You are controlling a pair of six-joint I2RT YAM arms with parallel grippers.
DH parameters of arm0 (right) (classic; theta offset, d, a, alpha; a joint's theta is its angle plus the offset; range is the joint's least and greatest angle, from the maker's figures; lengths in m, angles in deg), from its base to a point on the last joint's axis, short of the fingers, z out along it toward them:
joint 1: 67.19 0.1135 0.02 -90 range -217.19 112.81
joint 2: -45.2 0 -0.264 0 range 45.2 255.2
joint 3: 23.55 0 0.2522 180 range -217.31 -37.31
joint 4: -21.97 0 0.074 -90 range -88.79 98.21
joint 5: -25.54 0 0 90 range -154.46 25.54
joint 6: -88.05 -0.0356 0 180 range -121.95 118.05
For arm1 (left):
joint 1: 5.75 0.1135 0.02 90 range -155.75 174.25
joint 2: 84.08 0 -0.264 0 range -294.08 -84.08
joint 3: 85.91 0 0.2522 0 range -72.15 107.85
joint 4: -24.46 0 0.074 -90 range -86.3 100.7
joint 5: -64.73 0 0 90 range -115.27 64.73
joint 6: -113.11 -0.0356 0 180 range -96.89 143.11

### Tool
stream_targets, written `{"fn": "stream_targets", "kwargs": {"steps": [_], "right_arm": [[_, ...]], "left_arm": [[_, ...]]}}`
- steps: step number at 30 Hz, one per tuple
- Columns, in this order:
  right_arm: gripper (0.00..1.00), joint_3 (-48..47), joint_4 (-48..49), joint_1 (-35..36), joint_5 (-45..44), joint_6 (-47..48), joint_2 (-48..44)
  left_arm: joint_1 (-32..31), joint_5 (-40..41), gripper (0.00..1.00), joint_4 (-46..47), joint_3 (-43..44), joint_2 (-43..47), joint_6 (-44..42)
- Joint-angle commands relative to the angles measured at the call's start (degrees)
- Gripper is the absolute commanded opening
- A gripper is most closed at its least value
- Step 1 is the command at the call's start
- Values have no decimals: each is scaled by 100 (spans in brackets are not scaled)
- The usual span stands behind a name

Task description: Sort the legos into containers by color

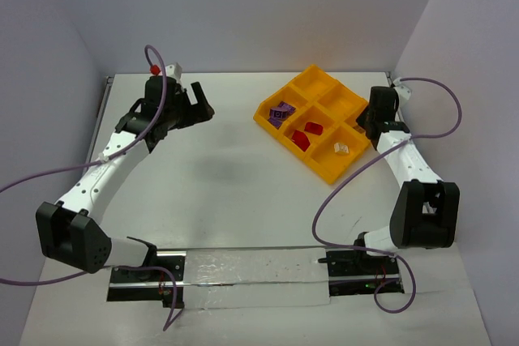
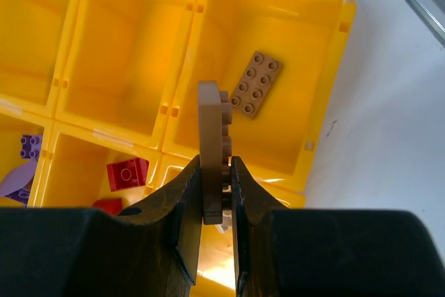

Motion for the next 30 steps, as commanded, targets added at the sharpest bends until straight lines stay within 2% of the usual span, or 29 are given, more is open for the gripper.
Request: {"fn": "stream_targets", "kwargs": {"steps": [1,9,12,16,19,22,26,30], "right_arm": [[0,-290,35,-61,-208,-139,113],[0,-593,-342,-61,213,-318,230],[0,-659,-396,-61,67,-253,187],[0,-833,-646,-79,-132,-19,222],[0,-974,-802,-127,-165,27,253],[0,-1019,-836,-181,-186,43,353],[0,-1293,-1044,-285,-78,-206,634],[1,-1555,-1198,-311,-15,-283,1023]], "left_arm": [[63,503,99,349,-104,220,-473],[69,970,99,-24,388,-63,-718],[69,1175,99,215,74,226,-643],[78,1316,99,1251,-611,638,-601],[78,1248,99,1592,-625,591,-621],[78,1177,99,1590,-380,386,-584],[78,1253,99,929,536,-156,-447],[78,1081,99,731,986,-476,-485]]}}
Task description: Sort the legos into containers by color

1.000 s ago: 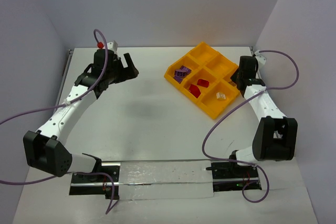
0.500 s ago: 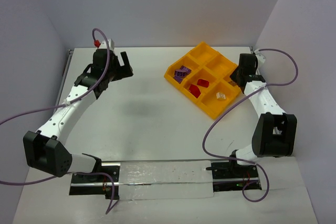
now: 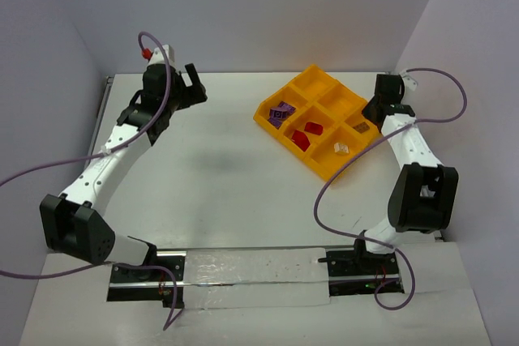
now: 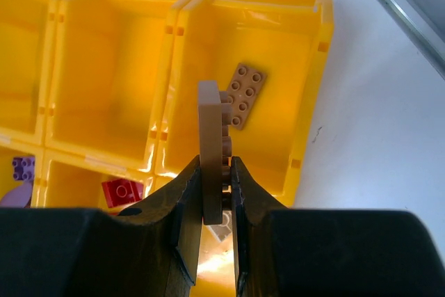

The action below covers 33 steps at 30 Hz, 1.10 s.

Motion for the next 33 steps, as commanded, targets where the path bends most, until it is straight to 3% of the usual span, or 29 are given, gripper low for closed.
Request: {"fn": "stream_targets", "kwargs": {"steps": [1,6,10,12,16,17,26,33], "right_arm": [[2,-458,-239,-64,5,-155,346],[14,-575,-222,-165,85,-233,584],[16,-709,-222,-229,84,-244,816],[28,-787,-255,-237,97,-248,910],[65,-861,-313,-242,143,-167,1002],[70,-861,-319,-247,138,-152,997],[81,-800,-313,-248,215,3,482],[99,-311,-334,-230,40,388,-565]], "left_arm": [[38,-85,99,-105,622,-215,-4],[38,-55,99,-114,868,-395,27],[38,-103,99,-114,940,-458,-22],[38,-79,99,-130,990,-487,-58],[38,37,99,-90,956,-436,-72],[38,64,99,-75,944,-418,-81],[33,208,99,30,798,-199,-144],[31,407,98,308,535,-43,133]]}}
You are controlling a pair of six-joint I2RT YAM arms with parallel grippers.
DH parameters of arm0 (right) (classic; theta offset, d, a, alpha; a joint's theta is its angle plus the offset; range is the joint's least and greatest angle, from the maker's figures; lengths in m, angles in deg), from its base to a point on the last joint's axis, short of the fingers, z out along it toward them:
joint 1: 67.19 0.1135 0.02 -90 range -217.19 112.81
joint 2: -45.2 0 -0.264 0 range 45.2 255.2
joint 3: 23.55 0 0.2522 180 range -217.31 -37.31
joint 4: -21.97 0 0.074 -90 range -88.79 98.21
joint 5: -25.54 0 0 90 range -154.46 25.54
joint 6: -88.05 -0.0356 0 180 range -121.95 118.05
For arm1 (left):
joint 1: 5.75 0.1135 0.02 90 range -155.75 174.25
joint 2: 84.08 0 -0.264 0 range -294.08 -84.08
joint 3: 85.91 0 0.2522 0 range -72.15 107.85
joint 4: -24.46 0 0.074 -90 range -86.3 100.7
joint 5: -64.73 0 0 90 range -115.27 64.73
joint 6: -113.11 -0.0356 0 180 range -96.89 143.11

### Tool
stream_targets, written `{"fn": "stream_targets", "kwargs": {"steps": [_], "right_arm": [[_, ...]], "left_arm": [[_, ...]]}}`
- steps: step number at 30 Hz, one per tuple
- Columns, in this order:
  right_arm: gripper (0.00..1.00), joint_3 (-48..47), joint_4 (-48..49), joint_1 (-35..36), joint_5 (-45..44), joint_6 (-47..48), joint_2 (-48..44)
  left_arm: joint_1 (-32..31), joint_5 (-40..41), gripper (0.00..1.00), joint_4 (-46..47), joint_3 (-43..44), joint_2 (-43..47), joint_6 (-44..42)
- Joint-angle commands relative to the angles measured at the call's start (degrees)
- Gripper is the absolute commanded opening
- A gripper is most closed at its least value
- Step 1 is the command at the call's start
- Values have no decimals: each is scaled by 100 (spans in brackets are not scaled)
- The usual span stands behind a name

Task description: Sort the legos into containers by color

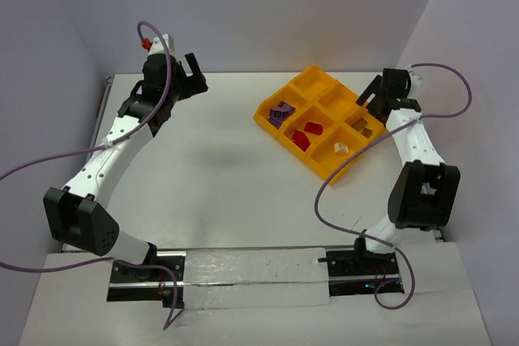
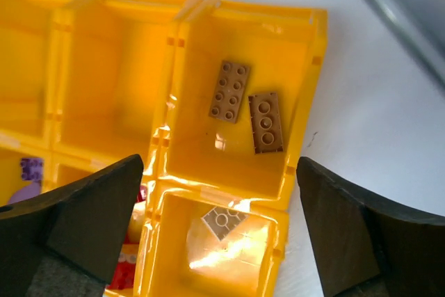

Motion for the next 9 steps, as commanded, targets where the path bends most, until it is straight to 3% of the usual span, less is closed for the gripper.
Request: {"fn": "stream_targets", "kwargs": {"steps": [1,9], "right_arm": [[100,233,-12,-23,-277,330,-954],[100,486,-379,-14,-697,412,-1485]], "left_arm": [[30,402,98,450,-151,363,201],[36,578,99,566,-218,356,501]]}}
